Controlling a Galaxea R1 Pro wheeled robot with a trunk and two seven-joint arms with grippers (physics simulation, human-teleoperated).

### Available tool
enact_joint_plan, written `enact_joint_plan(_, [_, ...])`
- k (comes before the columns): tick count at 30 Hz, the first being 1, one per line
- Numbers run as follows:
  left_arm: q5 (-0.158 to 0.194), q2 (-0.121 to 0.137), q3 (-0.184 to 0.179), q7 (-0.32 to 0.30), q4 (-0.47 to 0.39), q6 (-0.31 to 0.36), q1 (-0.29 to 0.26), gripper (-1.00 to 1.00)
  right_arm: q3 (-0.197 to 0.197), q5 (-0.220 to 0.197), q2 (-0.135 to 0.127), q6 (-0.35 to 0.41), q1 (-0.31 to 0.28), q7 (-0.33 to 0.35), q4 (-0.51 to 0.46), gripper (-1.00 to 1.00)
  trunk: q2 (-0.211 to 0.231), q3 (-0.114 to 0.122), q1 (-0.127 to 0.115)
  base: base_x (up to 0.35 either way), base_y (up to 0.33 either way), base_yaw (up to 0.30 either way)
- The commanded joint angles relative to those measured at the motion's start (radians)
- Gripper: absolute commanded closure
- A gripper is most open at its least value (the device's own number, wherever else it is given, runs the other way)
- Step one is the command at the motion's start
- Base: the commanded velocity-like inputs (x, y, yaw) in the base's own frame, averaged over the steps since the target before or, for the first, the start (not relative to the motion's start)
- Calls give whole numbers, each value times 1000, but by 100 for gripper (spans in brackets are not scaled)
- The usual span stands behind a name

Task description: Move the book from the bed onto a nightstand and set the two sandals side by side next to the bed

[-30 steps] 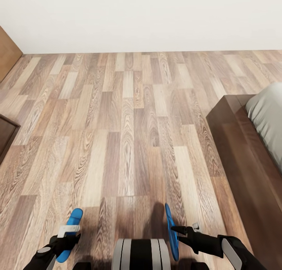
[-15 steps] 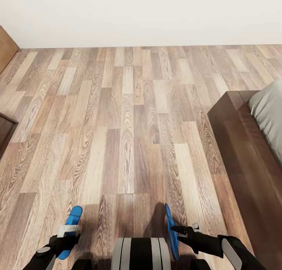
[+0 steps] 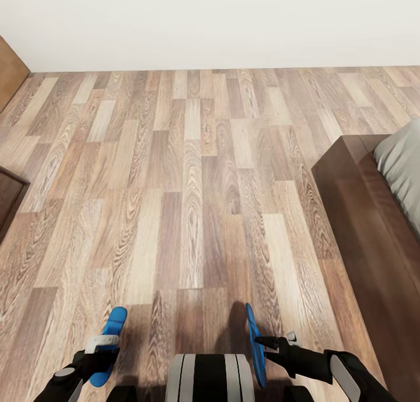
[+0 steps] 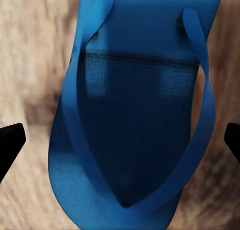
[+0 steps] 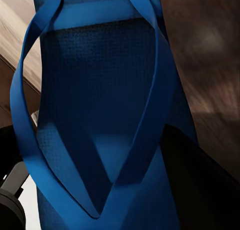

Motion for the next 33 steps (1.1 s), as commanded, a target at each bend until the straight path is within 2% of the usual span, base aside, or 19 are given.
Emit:
enact_joint_plan(1, [-10, -1, 8, -9, -2, 5, 0, -100, -2, -1, 0, 6, 0, 1, 0, 100, 0, -1, 0, 0, 4, 0])
enact_joint_plan(12, [-10, -1, 8, -9, -2, 5, -1, -100, -2, -1, 0, 6, 0, 1, 0, 100, 0, -1, 0, 0, 1, 0])
enact_joint_plan(18, [-9, -2, 8, -9, -2, 5, 0, -100, -2, -1, 0, 6, 0, 1, 0, 100, -2, -24, 3, 0, 0, 0])
enact_joint_plan(33, [-8, -3, 8, -9, -2, 4, 0, -100, -2, -1, 0, 6, 0, 1, 0, 100, -2, -24, 3, 0, 0, 0])
